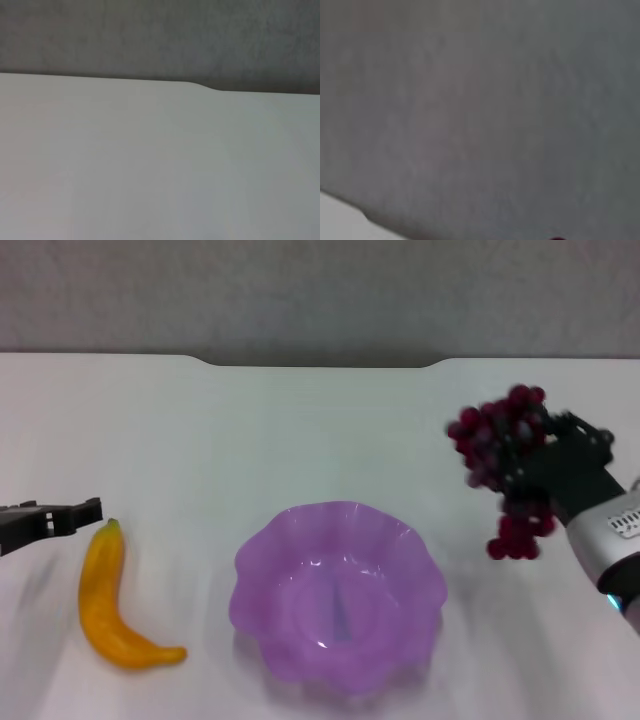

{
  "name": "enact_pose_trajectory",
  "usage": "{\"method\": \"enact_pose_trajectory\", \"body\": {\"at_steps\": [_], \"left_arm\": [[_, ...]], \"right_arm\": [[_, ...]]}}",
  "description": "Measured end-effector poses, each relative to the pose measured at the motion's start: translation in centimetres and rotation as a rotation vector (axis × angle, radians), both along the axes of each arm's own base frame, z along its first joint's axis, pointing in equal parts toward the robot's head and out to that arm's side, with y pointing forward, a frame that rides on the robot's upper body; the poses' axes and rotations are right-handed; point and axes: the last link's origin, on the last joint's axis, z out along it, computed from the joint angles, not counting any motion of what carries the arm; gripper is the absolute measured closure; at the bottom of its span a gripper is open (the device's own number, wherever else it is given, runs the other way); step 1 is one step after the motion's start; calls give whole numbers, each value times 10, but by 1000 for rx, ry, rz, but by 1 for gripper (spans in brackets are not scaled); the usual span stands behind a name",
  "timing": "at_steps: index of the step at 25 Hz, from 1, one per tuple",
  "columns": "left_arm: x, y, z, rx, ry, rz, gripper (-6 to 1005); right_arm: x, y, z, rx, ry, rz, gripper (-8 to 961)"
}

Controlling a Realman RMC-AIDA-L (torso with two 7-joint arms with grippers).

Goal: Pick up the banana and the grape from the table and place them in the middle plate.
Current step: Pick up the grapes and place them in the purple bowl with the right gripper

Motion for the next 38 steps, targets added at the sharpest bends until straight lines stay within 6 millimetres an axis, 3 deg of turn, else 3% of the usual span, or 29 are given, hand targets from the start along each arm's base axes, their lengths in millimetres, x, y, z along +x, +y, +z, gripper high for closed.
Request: {"method": "enact_pose_trajectory", "body": {"at_steps": [6, 12, 16, 32, 38], "left_arm": [[0, 8, -7, 10, 9, -12, 107], [5, 15, -18, -5, 12, -28, 107], [4, 15, -17, -1, 6, -25, 108], [14, 10, -3, 44, 0, -61, 109], [12, 9, -3, 44, 1, -56, 109]], "right_arm": [[-49, -6, -5, -35, 54, 125, 610], [-67, -9, -25, -158, 62, 159, 619], [-63, -12, -45, -240, 59, 147, 626], [-31, -4, -87, -533, 3, -37, 660], [-28, -3, -94, -587, -33, -56, 609]]}}
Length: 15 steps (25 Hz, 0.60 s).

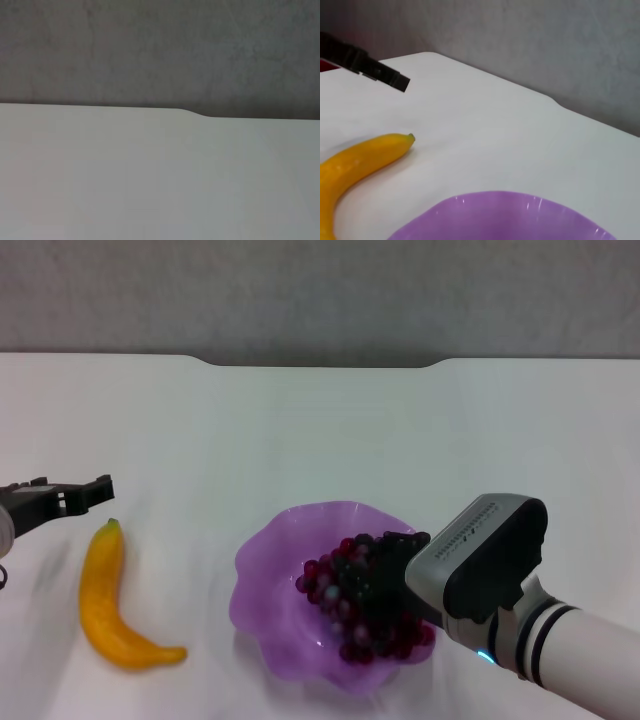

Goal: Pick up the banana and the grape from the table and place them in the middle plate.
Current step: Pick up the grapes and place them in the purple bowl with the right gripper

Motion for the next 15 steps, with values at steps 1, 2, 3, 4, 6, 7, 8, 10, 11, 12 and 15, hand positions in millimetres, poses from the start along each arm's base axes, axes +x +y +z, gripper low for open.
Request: {"method": "enact_pose_trajectory", "body": {"at_steps": [1, 2, 3, 4, 6, 7, 8, 10, 11, 12, 15], "left_arm": [[0, 0, 0, 0, 0, 1, 109], [-1, 0, 0, 1, 0, 2, 109], [-1, 0, 0, 1, 0, 2, 109], [-1, -1, 0, 1, 0, 2, 109], [-1, -1, 0, 1, 0, 3, 109], [-1, -1, 0, 1, 0, 3, 110], [-2, -1, 0, 1, 0, 4, 110], [-4, -2, 1, 5, 0, 9, 110], [-5, -3, 2, 8, 0, 12, 110], [-6, -4, 2, 10, 0, 14, 110], [-7, -4, 3, 16, 4, 12, 110]], "right_arm": [[0, 0, 0, 1, -1, 1, 601], [0, 0, 0, 4, 1, 1, 592], [0, 0, 1, 7, 3, 2, 584], [-1, 1, 2, 12, 6, 2, 575], [-1, 2, 3, 18, 9, 3, 558], [-1, 2, 3, 21, 10, 3, 550], [-1, 2, 3, 24, 12, 4, 508], [-2, 2, 5, 33, 19, 6, 424], [-2, 3, 7, 47, 26, 8, 382], [-2, 3, 10, 66, 35, 10, 340], [-2, 3, 33, 222, 116, 22, 208]]}}
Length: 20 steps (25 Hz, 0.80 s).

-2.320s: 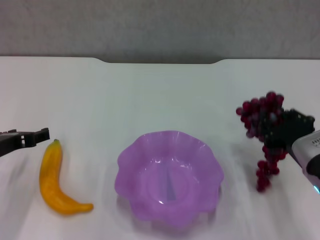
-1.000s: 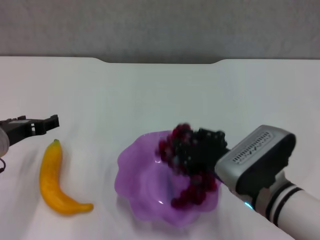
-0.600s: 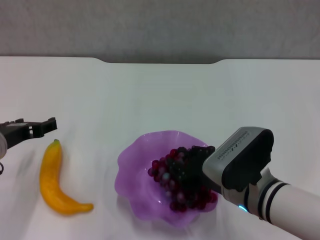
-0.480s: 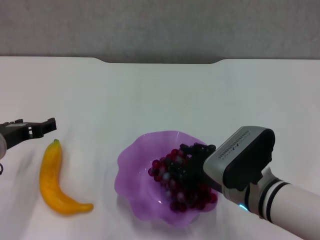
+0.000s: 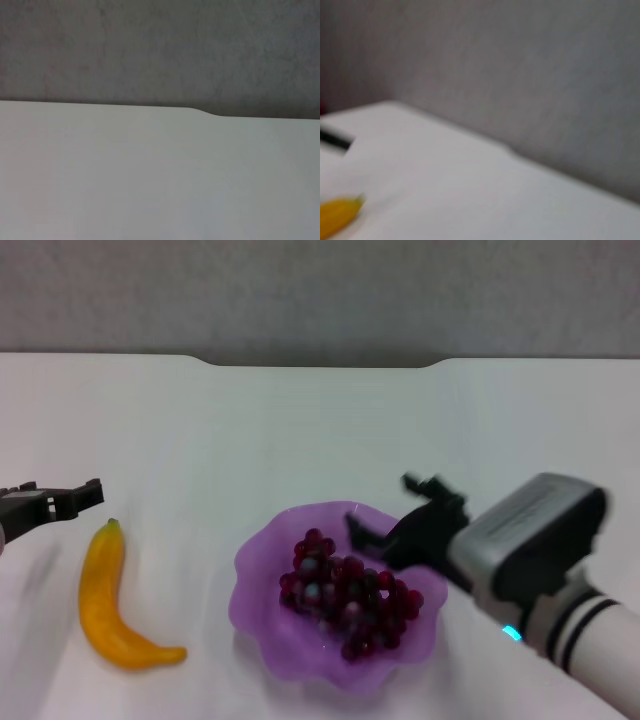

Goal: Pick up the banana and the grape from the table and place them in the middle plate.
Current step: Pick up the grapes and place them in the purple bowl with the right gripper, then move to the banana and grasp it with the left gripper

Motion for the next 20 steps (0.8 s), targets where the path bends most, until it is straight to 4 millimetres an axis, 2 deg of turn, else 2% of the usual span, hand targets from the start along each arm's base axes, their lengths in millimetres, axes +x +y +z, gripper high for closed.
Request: {"method": "enact_pose_trajectory", "body": {"at_steps": [1, 3, 7, 15, 20], "left_arm": [[-1, 0, 0, 5, 2, 0, 110], [-3, -1, 0, 16, 7, -2, 110], [-4, -4, -1, 49, 18, -21, 110], [5, -13, -9, 132, 47, -112, 111], [11, -24, -17, 221, 70, -195, 111]], "right_arm": [[0, 0, 0, 0, 0, 0, 163], [1, -3, 13, 92, 29, 19, 73], [19, -12, 31, 261, 25, 53, 60], [98, -23, 56, 463, 77, -55, 53], [133, -26, 65, 472, 135, -81, 53]]}}
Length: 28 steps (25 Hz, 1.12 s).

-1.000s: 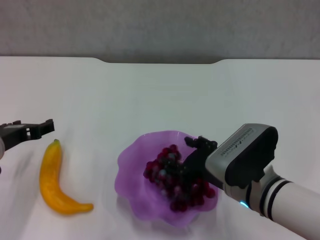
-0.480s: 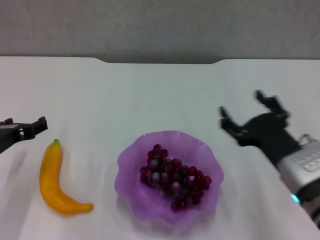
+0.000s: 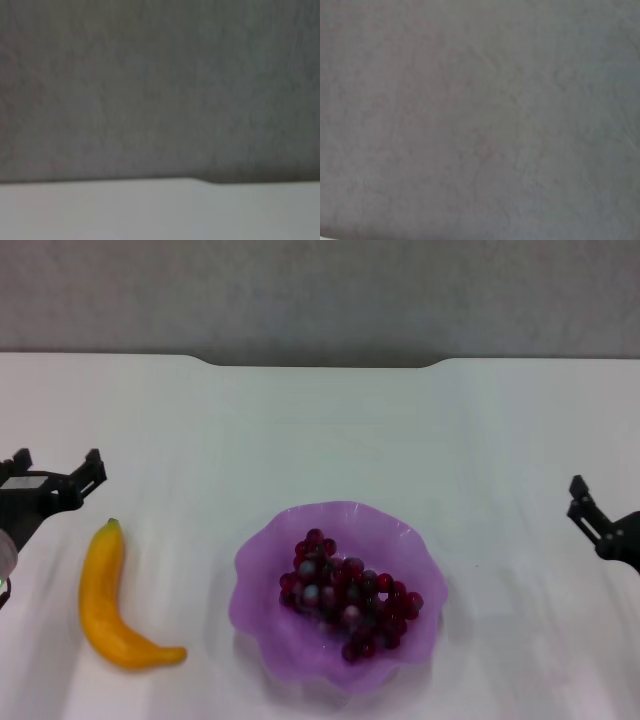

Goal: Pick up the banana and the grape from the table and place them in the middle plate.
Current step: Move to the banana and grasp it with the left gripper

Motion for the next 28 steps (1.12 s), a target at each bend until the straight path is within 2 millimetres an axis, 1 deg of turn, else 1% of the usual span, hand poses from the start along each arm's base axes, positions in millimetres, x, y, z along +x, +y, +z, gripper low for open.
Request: {"method": "enact_pose_trajectory", "body": {"at_steps": [4, 6, 9, 11, 12, 15, 16, 17, 19, 20, 21, 28], "left_arm": [[0, -9, -5, 78, 4, -53, 111], [-4, -14, -6, 131, -8, -71, 112], [-10, -22, -5, 210, -52, -99, 112], [-9, -22, -4, 218, -76, -108, 112], [-5, -21, -4, 214, -84, -115, 112], [14, -13, 1, 153, -95, -114, 112], [24, -9, 4, 109, -89, -107, 112], [29, -7, 6, 60, -77, -91, 112], [37, -3, 10, -18, -67, -64, 112], [40, 1, 14, -104, -70, -24, 112], [40, 1, 14, -104, -70, -24, 112], [39, 13, 24, -363, -46, 153, 113]], "right_arm": [[16, 1, 5, -12, -1, -28, 53], [21, 2, 6, -15, -22, -39, 53], [26, 2, 7, -21, -44, -49, 53], [28, 1, 6, -26, -48, -57, 53], [28, 1, 6, -27, -49, -58, 53], [29, 1, 6, -27, -50, -62, 53], [29, 1, 6, -27, -50, -62, 53], [29, 1, 6, -28, -50, -62, 53], [28, 2, 5, -31, -51, -60, 53], [28, 3, 5, -33, -52, -59, 53], [28, 3, 4, -37, -53, -59, 53], [29, 4, 1, -59, -57, -75, 53]]}}
